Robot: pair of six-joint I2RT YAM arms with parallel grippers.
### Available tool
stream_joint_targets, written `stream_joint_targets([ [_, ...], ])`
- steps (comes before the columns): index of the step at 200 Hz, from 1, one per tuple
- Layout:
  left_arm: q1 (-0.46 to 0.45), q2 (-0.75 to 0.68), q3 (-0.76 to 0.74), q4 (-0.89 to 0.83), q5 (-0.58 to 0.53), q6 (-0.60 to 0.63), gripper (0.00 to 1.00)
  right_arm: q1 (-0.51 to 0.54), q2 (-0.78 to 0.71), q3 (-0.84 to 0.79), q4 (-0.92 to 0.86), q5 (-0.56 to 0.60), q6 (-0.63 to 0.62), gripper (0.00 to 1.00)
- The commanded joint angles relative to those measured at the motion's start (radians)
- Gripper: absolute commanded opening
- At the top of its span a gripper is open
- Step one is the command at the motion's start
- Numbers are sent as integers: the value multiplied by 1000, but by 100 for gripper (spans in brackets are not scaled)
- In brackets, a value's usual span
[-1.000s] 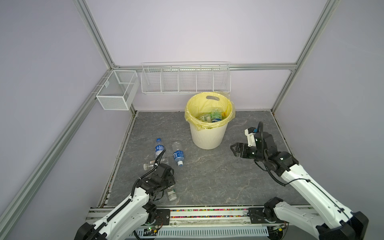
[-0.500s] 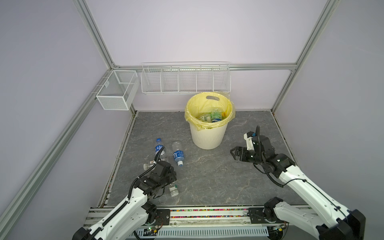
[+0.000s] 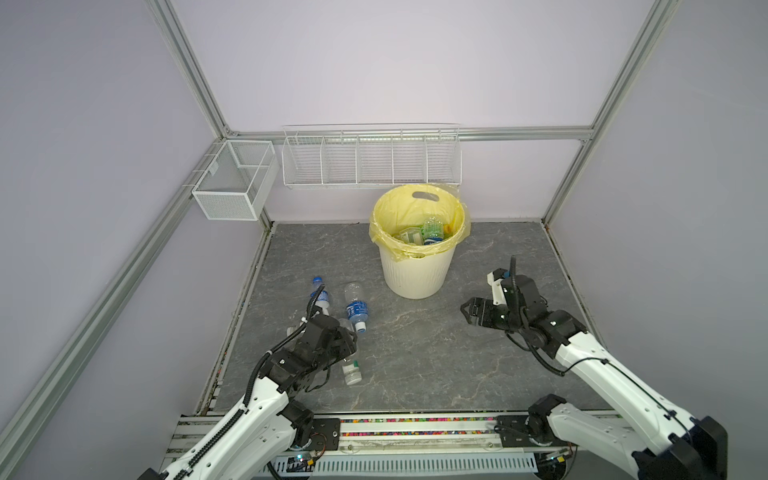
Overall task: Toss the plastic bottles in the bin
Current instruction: 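Lower the left gripper onto the small square clear bottle and close it, then lift the square clear bottle with the left gripper up over the bin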
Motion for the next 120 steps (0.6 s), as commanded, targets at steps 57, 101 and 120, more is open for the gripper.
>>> stream_joint_targets([
  [57, -4, 64, 193, -81, -49, 64, 56, 4, -26, -27, 6, 13, 27, 88],
  [101, -5, 111, 301, -106, -38, 102, 57, 4, -47, -26, 1, 18, 28, 88],
  [120, -3, 120, 337, -100, -33, 108, 57, 3, -47, -27, -3, 18, 29, 88],
])
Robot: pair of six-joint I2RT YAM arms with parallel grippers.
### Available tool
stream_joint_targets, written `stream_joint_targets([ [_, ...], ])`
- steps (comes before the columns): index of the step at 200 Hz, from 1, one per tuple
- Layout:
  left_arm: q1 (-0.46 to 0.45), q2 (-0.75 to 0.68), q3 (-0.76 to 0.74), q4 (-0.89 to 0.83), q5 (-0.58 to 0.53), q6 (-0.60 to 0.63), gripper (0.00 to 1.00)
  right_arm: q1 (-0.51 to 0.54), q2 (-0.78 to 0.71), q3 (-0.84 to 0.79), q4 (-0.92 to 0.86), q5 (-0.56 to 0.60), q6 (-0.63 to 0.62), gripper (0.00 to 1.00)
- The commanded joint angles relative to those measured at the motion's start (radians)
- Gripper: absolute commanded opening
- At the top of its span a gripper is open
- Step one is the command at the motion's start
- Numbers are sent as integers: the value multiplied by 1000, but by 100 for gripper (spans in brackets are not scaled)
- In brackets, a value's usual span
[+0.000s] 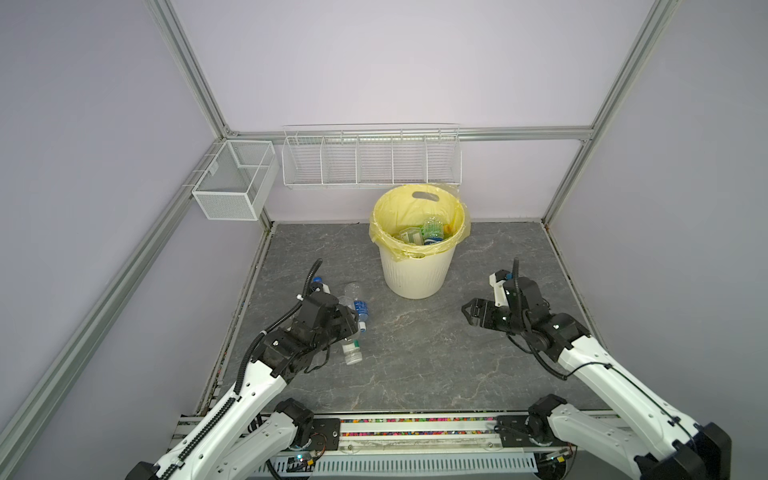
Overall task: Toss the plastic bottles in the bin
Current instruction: 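Lift the square clear bottle with the left gripper up over the bin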
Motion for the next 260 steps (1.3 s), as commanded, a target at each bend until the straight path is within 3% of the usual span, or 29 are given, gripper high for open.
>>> stream_joint_targets([
  [1, -3, 9, 57, -20, -8, 27, 57, 2, -13, -14, -2, 18, 14, 88],
  [76, -3, 70, 232, -6, -13, 80, 57, 3, -31, -14, -11, 22, 19, 88],
  [131, -3, 36, 308, 43, -1, 83, 58, 4, -31, -18, -9, 10, 24, 88],
  [197, -3, -129, 93, 237, -4, 16, 57, 3, -22, -13, -4, 8, 24, 88],
  [232, -3, -89, 116, 236, 10, 19, 58, 4, -14, -10, -4, 7, 16, 88],
  [260, -3, 53, 231, 224, 11, 50, 58, 4, 2, -16, -1, 4, 18, 88],
])
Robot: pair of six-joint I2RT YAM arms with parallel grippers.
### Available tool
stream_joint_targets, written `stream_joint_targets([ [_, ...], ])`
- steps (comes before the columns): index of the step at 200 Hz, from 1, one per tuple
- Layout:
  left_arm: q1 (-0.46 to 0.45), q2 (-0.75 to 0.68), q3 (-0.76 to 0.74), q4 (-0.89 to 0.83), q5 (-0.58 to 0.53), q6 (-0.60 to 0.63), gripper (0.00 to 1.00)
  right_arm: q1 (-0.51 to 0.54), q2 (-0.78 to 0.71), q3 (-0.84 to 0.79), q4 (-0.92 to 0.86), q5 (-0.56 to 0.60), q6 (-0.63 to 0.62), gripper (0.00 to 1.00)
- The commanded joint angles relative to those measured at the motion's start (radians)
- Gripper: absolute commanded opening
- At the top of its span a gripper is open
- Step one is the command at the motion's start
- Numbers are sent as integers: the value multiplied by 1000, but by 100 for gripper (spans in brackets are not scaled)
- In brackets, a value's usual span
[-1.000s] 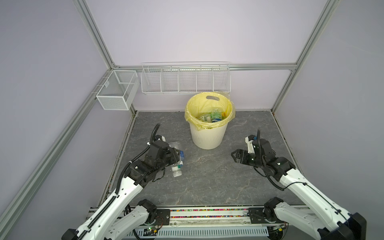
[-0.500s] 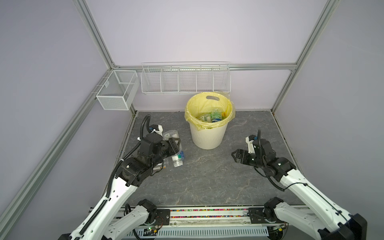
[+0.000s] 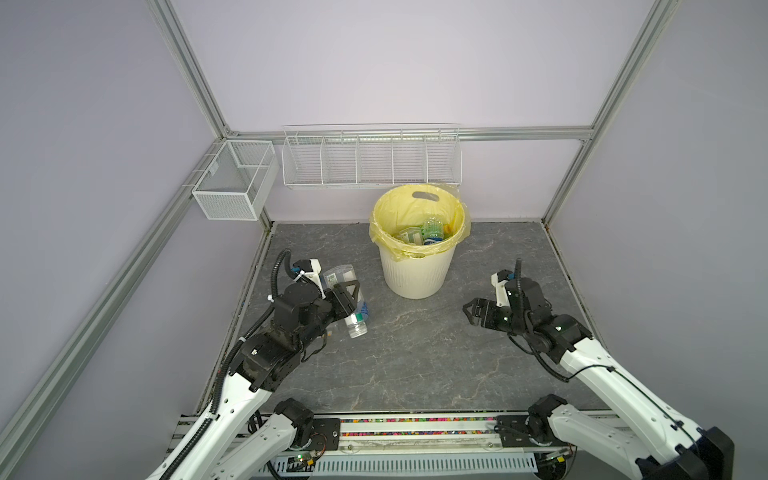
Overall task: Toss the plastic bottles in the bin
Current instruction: 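Lift the square clear bottle with the left gripper up over the bin, then open the left gripper over the bin to drop the square bottle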
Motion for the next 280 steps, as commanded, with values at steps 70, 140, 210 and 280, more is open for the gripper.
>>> stream_joint_targets([
  [70, -5, 640, 685, 124, 152, 11, 61, 3, 15, -18, -5, 10, -1, 88],
  [140, -3, 946, 1183, -74, 165, 62, 99, 4, 7, -7, -12, 4, 6, 88],
  [210, 55, 648, 919, -171, 90, 165, 99, 4, 22, -1, -20, -2, 8, 88],
  [280, 175, 334, 470, -133, 37, 161, 99, 5, 40, -13, 20, -33, 61, 88],
])
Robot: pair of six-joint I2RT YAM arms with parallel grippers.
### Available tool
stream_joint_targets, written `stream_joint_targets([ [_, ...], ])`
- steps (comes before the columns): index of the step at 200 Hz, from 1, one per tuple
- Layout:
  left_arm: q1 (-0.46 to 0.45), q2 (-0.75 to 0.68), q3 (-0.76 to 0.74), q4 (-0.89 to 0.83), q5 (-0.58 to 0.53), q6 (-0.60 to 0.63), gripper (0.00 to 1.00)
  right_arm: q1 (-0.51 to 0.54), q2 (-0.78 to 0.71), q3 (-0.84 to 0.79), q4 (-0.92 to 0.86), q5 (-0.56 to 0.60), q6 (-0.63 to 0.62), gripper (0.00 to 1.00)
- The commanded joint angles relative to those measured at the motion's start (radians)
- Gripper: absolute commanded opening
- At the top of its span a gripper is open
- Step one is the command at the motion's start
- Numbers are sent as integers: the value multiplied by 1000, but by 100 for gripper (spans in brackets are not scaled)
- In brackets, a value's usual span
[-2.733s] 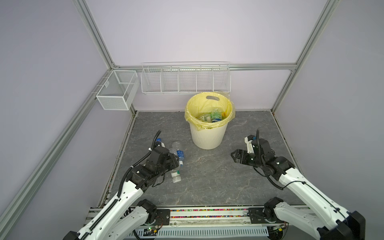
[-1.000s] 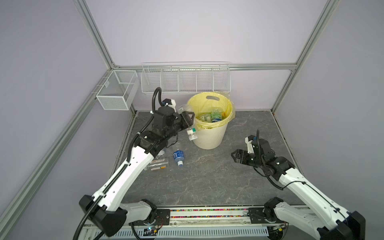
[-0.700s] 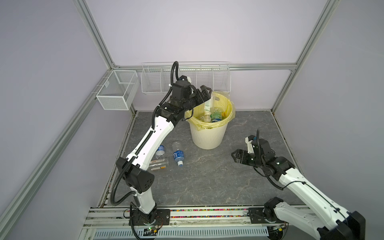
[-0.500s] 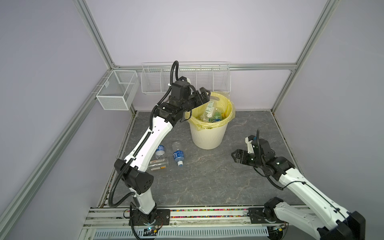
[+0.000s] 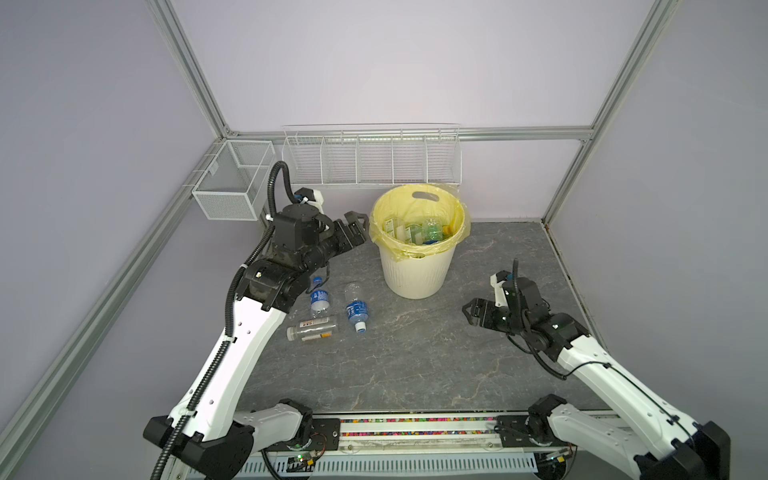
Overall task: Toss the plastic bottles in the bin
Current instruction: 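Open the left gripper over the bin to drop the square bottle, then withdraw the left gripper toward the bottles while the right reaches toward them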
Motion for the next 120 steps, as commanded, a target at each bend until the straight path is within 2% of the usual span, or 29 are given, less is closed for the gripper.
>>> stream_joint_targets([
  [1, 24, -58, -76, -14, -32, 20, 99, 5, 19, -11, 22, -33, 39, 88],
  [43, 56, -123, -161, -114, -90, 40, 99, 12, 45, -26, 59, -65, 84, 88],
  [74, 98, -166, -254, -113, -37, 34, 99, 33, 44, -44, 98, -63, 111, 88],
  [120, 120, -197, -336, -115, -23, 39, 99, 93, 57, -30, 104, -19, 133, 88],
])
